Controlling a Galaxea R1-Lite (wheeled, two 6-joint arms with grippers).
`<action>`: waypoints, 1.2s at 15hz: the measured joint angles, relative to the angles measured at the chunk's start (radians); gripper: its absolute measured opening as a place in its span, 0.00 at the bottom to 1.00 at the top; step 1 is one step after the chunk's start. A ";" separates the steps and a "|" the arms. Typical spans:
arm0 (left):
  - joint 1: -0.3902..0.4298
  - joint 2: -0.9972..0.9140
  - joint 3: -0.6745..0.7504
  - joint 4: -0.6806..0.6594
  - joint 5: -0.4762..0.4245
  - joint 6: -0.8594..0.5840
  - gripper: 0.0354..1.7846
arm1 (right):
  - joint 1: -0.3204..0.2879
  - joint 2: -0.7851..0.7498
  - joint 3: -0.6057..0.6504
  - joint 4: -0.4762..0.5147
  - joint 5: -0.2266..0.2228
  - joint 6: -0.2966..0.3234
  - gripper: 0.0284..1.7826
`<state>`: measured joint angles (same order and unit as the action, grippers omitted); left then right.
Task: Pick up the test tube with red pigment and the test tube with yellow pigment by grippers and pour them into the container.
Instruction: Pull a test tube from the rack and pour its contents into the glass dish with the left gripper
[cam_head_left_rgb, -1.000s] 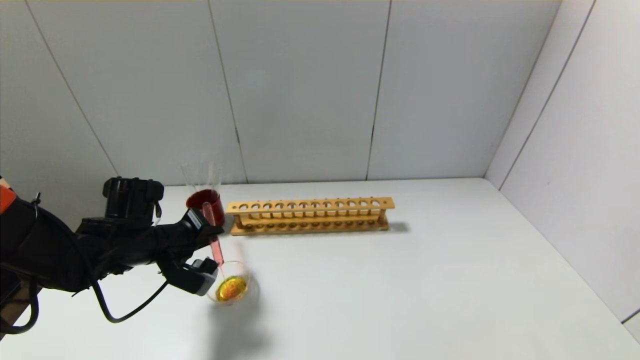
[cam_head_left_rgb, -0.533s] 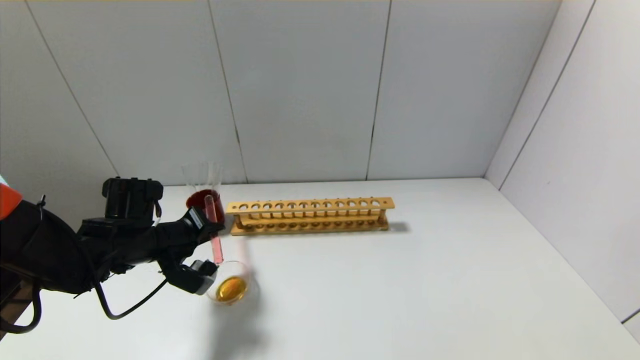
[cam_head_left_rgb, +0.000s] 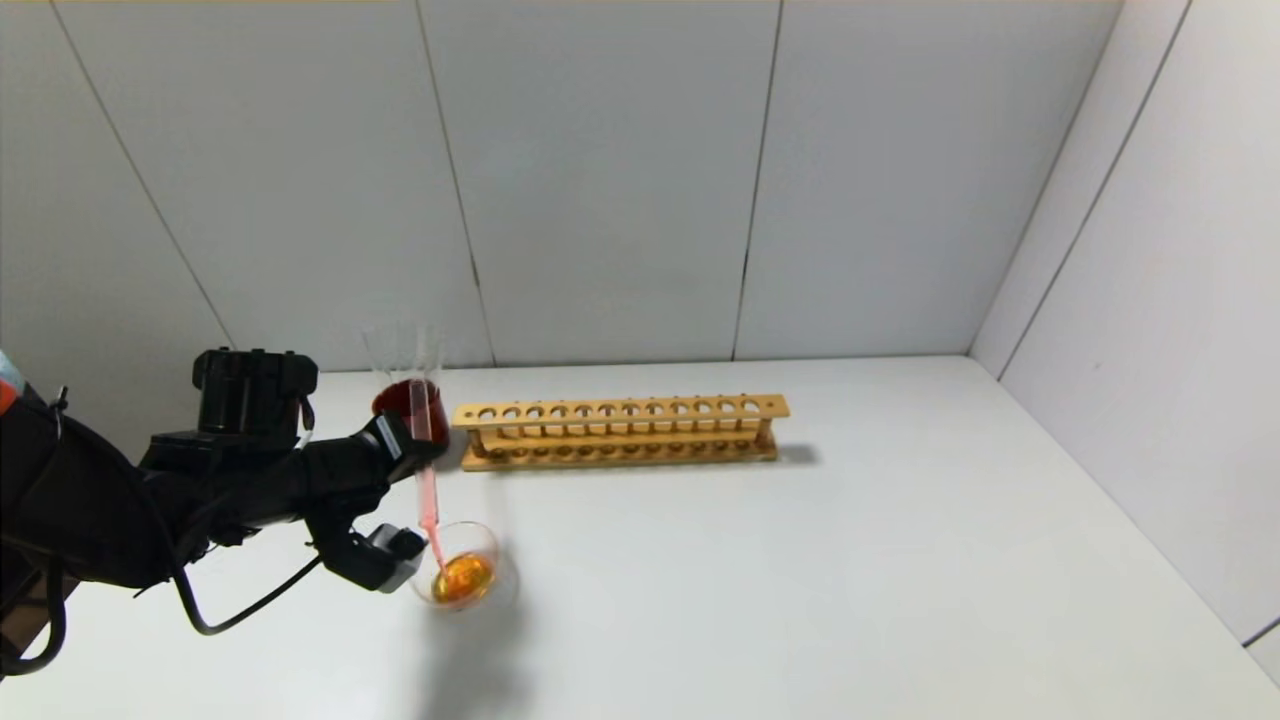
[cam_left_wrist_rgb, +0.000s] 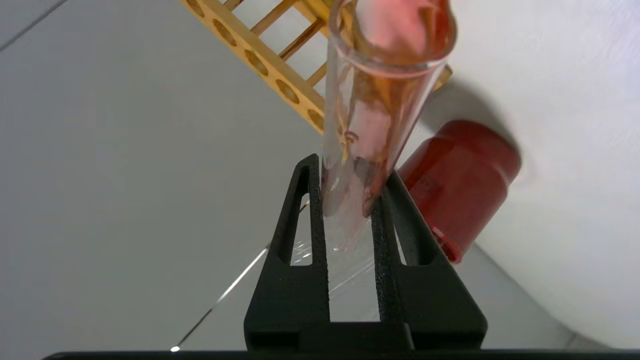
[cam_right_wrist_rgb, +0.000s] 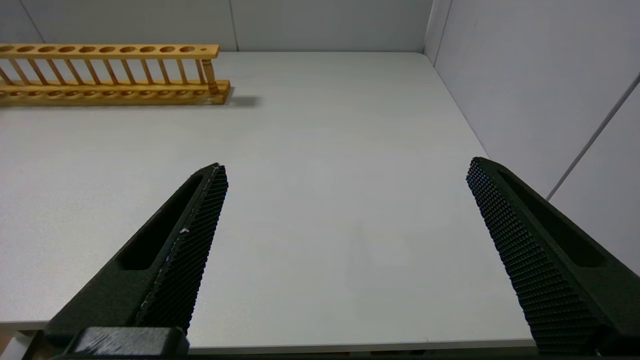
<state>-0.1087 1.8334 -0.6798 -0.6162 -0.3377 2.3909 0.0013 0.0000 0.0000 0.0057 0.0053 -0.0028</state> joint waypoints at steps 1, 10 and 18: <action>-0.001 -0.004 0.001 -0.002 0.003 0.011 0.15 | 0.000 0.000 0.000 0.000 0.000 0.000 0.98; -0.043 -0.034 0.002 -0.005 0.037 0.107 0.15 | 0.000 0.000 0.000 0.000 0.000 0.000 0.98; -0.082 -0.061 0.003 -0.005 0.053 0.146 0.15 | 0.000 0.000 0.000 0.000 0.000 0.000 0.98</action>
<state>-0.1904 1.7728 -0.6764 -0.6211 -0.2851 2.5372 0.0009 0.0000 0.0000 0.0057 0.0053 -0.0028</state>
